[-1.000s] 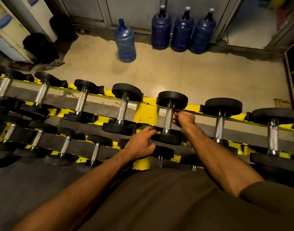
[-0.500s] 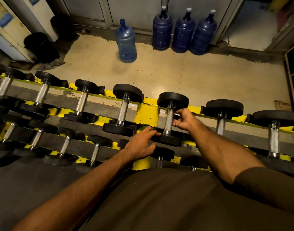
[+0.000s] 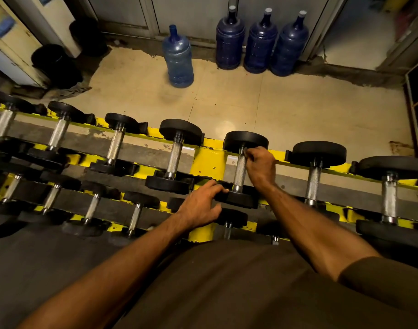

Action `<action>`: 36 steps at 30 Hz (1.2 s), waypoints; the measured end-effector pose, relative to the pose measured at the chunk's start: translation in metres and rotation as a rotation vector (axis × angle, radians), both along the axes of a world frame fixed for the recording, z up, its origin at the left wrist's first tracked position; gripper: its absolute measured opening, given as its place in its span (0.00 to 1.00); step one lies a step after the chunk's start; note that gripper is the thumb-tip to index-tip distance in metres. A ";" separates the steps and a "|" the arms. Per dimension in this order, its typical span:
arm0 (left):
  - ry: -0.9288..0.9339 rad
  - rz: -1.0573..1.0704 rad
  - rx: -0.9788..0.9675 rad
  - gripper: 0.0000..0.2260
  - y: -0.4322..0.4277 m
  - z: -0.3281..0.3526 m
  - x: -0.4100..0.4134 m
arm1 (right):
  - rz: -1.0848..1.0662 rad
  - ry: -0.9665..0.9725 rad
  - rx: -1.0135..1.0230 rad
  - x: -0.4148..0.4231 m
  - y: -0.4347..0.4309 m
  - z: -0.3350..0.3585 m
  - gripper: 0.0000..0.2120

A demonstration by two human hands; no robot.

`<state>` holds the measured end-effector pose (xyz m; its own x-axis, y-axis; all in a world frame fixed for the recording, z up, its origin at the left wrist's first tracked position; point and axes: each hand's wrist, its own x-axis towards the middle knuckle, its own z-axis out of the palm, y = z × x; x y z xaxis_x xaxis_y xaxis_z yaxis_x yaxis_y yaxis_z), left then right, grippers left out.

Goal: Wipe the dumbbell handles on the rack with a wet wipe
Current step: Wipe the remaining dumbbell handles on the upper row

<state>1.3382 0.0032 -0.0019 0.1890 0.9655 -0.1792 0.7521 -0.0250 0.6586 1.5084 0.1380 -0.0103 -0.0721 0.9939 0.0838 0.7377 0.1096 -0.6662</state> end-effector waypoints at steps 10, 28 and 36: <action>0.021 0.011 0.005 0.19 -0.001 -0.002 0.001 | 0.602 -1.029 0.088 -0.021 -0.002 0.025 0.21; 0.017 0.004 -0.001 0.23 -0.006 0.002 0.007 | 1.034 -1.199 0.094 -0.027 0.000 0.035 0.16; 0.040 -0.020 -0.019 0.27 -0.010 0.002 0.006 | 1.002 -1.397 0.025 -0.042 0.004 0.026 0.19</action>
